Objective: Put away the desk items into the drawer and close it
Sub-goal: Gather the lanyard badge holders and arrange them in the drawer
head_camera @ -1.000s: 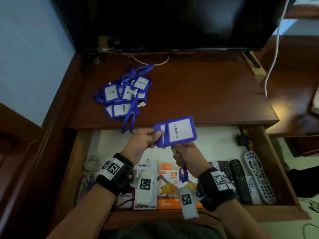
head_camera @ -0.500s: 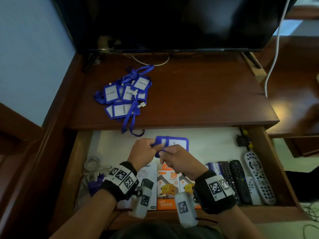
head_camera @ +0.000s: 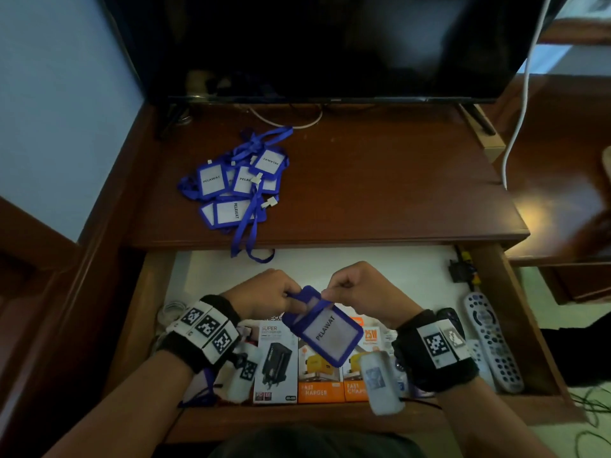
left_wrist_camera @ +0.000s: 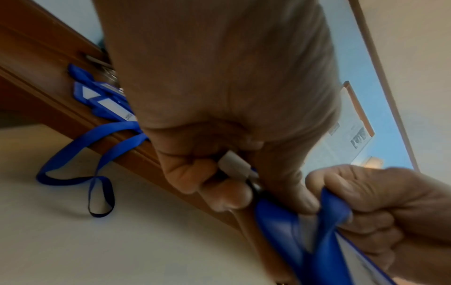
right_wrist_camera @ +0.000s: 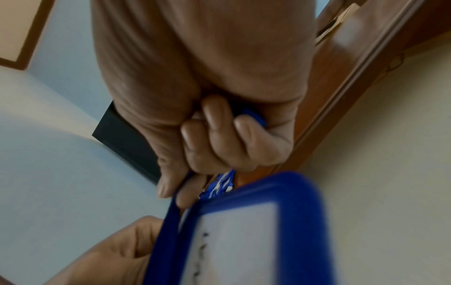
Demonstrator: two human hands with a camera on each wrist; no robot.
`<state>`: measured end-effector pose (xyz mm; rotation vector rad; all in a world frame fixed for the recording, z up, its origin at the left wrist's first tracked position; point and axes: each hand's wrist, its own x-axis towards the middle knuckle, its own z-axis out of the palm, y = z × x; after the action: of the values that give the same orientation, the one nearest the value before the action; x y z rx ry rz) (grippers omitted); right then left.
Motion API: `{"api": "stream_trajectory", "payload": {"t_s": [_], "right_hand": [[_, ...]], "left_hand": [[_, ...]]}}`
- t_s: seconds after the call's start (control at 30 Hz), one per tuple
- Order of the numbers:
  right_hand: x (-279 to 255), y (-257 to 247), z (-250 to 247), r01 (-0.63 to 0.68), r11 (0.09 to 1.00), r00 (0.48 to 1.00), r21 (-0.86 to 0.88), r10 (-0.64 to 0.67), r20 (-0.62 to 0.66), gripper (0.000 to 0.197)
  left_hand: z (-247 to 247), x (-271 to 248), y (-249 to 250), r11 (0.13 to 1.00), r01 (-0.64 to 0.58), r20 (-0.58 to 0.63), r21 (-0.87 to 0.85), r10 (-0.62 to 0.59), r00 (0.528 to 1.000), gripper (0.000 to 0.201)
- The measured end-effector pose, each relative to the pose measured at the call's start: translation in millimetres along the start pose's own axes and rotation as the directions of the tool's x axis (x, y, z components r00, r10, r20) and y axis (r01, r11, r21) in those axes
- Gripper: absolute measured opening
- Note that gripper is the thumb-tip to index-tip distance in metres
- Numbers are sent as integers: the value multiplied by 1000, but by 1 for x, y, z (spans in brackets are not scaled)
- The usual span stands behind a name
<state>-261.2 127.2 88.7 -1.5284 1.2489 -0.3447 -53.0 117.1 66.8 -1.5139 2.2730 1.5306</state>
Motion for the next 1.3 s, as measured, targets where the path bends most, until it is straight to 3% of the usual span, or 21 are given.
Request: {"api": "stream_trajectory", "payload": {"t_s": [0.1,0.27,0.33,0.4,0.5,0.63,0.77,0.93,1.07,1.3], "right_hand": [[-1,6,1,-5,996,999,89,8,-36,21],[0,21,11,-16,956,994,292,48,-100,28],[0,26,19,-31,923,994,383,69,-85,32],[2,29,26,-42,882,993,470,91,-82,31],[4,22,33,-21,812,988,583,107,-113,25],[12,8,41,3,673,975,740,164,-153,33],[26,-3,54,8,662,972,750,170,-160,28],[34,-11,58,-15,614,976,789,181,-122,24],[36,-14,66,-43,622,978,782,187,-95,23],[45,-23,86,-65,593,989,802,143,-26,30]], "left_hand": [[-5,-4,-5,990,5,53,-143,2,999,18],[-3,-5,-14,946,-52,27,-320,64,998,10],[1,-4,-19,906,-80,-3,-415,86,996,31],[5,-3,-24,820,-121,-78,-560,93,993,51],[11,-2,-30,661,-190,-183,-726,80,980,61],[14,0,-23,477,-247,-261,-844,38,965,34],[16,3,-14,355,-342,-368,-870,-5,930,57],[17,0,-7,321,-377,-423,-869,-83,902,21],[18,-6,-9,311,-417,-464,-854,-93,881,31],[17,-20,-24,202,-491,-526,-847,-198,827,23]]}}
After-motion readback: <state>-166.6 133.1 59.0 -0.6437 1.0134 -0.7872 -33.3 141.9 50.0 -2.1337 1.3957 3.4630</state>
